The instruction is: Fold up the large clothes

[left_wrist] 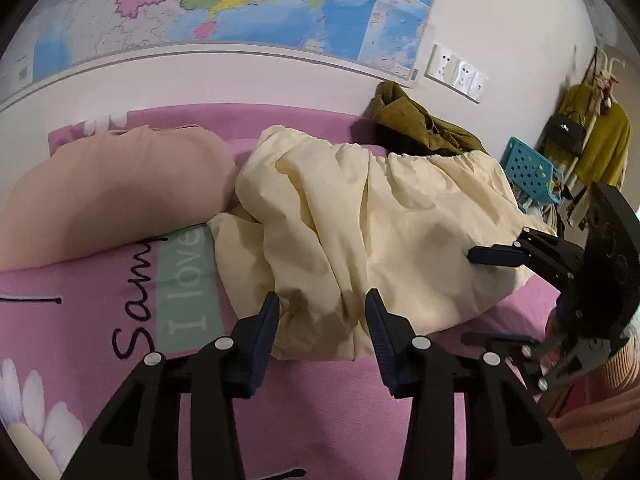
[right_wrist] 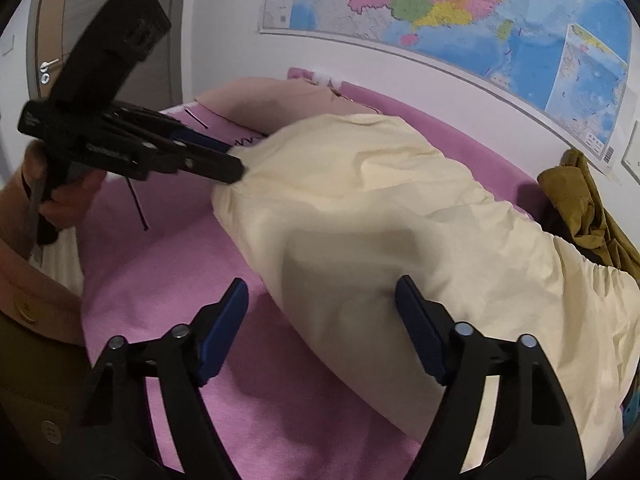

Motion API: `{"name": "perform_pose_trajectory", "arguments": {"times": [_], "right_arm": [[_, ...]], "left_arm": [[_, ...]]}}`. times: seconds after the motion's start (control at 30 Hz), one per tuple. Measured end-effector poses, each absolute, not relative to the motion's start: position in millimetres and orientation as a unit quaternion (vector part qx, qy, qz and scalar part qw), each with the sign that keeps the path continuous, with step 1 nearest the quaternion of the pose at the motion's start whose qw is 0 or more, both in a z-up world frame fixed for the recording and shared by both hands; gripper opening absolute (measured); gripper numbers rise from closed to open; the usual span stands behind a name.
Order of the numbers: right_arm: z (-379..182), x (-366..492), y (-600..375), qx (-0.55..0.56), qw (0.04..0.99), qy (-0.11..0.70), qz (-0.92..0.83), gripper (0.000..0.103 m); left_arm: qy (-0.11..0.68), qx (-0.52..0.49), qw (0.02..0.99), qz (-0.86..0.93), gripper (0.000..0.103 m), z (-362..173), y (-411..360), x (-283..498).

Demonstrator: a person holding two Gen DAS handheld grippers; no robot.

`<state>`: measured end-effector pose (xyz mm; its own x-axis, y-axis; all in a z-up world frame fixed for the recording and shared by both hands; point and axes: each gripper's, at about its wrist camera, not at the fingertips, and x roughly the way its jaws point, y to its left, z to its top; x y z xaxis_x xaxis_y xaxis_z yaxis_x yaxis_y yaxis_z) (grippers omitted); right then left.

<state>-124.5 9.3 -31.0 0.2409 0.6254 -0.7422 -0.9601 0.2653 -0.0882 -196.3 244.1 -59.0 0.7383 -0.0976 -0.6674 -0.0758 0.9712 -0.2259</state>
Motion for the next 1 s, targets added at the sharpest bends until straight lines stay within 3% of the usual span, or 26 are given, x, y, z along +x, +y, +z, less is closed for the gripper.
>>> {"name": "perform_pose_trajectory", "arguments": {"times": [0.07, 0.1, 0.13, 0.17, 0.3, 0.33, 0.47, 0.57, 0.63, 0.7, 0.73, 0.77, 0.8, 0.83, 0.9, 0.93, 0.97, 1.0], "right_arm": [[-33.1, -123.4, 10.2, -0.283, 0.737, 0.298, 0.537, 0.071], [-35.0, -123.2, 10.9, -0.29, 0.739, 0.295, 0.532, 0.064], [-36.7, -122.7, 11.8, -0.297, 0.743, 0.291, 0.525, 0.053], [-38.0, -121.8, 12.1, -0.299, 0.743, 0.291, 0.524, 0.052], [-29.2, -111.2, 6.1, -0.258, 0.736, 0.31, 0.544, 0.018], [-24.8, -107.7, 3.2, -0.243, 0.74, 0.314, 0.543, 0.015], [-26.5, -105.3, 1.1, -0.229, 0.738, 0.336, 0.539, 0.018], [-23.7, -118.9, 1.9, -0.252, 0.745, 0.308, 0.535, 0.041], [-19.9, -130.8, 5.4, -0.279, 0.748, 0.278, 0.535, 0.066], [-20.8, -142.5, 13.7, -0.302, 0.738, 0.255, 0.547, 0.068], [-23.4, -149.3, 19.2, -0.314, 0.731, 0.248, 0.553, 0.07], [-27.8, -156.2, 25.4, -0.331, 0.724, 0.24, 0.555, 0.071], [-31.5, -160.2, 30.1, -0.344, 0.722, 0.232, 0.553, 0.071], [-34.3, -161.7, 34.0, -0.352, 0.721, 0.229, 0.551, 0.07], [-37.7, -157.5, 38.2, -0.345, 0.719, 0.24, 0.553, 0.069], [-38.3, -154.3, 39.1, -0.338, 0.722, 0.244, 0.552, 0.063], [-38.7, -151.6, 39.6, -0.335, 0.723, 0.248, 0.551, 0.058], [-39.5, -146.1, 39.8, -0.332, 0.726, 0.257, 0.545, 0.039]], "left_arm": [[0.361, -0.122, 0.924, -0.013, 0.045, -61.2, 246.8, -194.4], [0.365, -0.127, 0.922, -0.015, 0.041, -64.1, 249.2, -191.4], [0.369, -0.135, 0.919, -0.021, 0.027, -67.3, 252.6, -188.9], [0.368, -0.145, 0.918, -0.023, 0.022, -68.9, 256.4, -188.1], [0.35, -0.214, 0.911, -0.05, 0.009, -70.4, 274.1, -195.9], [0.347, -0.212, 0.912, -0.044, 0.008, -68.3, 274.3, -198.5], [0.354, -0.222, 0.908, -0.037, 0.005, -68.9, 278.0, -204.3], [0.366, -0.234, 0.9, -0.023, 0.014, -76.6, 283.2, -204.6], [0.361, -0.226, 0.905, -0.007, 0.021, -76.7, 281.3, -207.8], [0.365, -0.221, 0.904, 0.003, 0.024, -76.9, 280.4, -208.4], [0.367, -0.217, 0.905, 0.011, 0.032, -76.3, 279.3, -208.6], [0.367, -0.21, 0.906, 0.019, 0.051, -75.1, 277.1, -208.7], [0.365, -0.203, 0.908, 0.021, 0.058, -74.0, 274.3, -209.3], [0.361, -0.191, 0.913, 0.021, 0.06, -72.6, 269.7, -209.3], [0.365, -0.172, 0.915, 0.02, 0.049, -73.2, 263.7, -205.4], [0.371, -0.171, 0.913, 0.013, 0.027, -75.5, 262.5, -200.5], [0.374, -0.173, 0.911, 0.009, 0.017, -77.0, 262.7, -197.8], [0.375, -0.175, 0.91, 0.012, 0.012, -77.7, 264.1, -196.1]]}}
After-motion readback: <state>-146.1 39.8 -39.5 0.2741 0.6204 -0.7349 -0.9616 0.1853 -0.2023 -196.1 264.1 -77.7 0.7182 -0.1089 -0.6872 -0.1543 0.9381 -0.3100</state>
